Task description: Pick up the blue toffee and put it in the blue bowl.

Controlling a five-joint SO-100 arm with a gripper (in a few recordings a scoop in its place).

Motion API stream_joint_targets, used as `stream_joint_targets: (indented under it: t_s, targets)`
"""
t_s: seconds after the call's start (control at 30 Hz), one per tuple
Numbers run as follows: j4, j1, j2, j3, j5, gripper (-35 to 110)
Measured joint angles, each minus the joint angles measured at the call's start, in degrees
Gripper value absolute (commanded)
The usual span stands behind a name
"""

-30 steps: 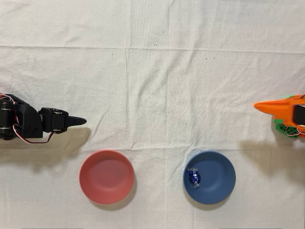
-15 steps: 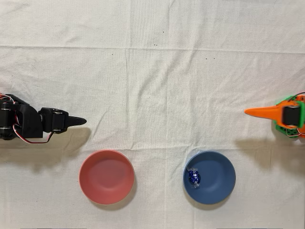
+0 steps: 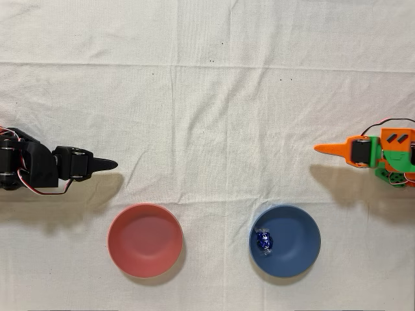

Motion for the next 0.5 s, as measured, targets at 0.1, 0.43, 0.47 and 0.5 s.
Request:
stream_joint_targets:
  t_s: [0.1, 0.43, 0.47, 0.5]
  targets:
    - [1.93, -0.62, 0.0, 0.35, 1.41, 2]
    - [10.37, -0.97, 0.18, 0.35, 4.31, 0]
    - [10.55, -0.97, 0.26, 0.35, 4.22, 0]
    - [10.63, -0.97, 0.44, 0.35, 3.96, 0]
